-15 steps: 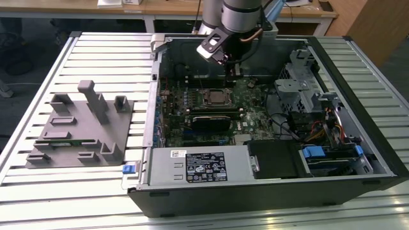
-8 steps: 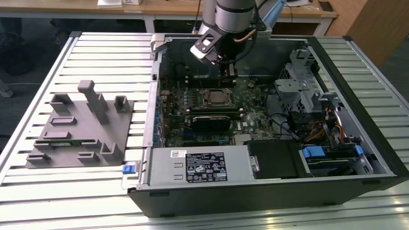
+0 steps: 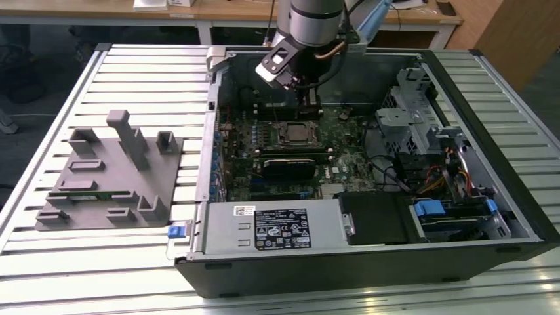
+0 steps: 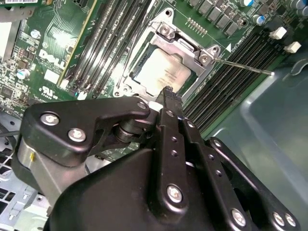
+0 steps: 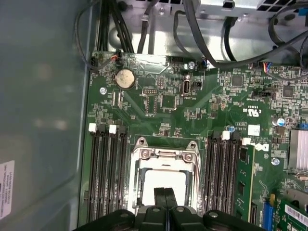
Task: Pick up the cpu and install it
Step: 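Close the cpu cover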
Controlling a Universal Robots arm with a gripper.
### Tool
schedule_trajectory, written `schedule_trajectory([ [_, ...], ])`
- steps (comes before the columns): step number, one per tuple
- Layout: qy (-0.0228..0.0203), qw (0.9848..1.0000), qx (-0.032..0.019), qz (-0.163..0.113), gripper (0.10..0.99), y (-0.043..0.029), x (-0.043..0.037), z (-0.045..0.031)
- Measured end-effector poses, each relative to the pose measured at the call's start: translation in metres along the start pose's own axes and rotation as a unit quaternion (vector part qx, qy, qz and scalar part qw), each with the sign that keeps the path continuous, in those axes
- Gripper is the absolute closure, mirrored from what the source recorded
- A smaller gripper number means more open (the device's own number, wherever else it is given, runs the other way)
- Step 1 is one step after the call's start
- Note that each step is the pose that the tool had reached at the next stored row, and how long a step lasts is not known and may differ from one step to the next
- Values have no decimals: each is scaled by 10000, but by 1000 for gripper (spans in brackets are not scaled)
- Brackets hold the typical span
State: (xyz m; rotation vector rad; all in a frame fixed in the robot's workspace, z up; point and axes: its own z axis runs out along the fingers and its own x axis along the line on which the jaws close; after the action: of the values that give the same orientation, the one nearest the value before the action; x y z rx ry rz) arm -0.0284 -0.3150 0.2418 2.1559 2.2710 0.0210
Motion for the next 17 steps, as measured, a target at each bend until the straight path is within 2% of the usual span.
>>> schedule_trajectory([
  [17,1,10000,-1,1,980,-32,-11,19],
])
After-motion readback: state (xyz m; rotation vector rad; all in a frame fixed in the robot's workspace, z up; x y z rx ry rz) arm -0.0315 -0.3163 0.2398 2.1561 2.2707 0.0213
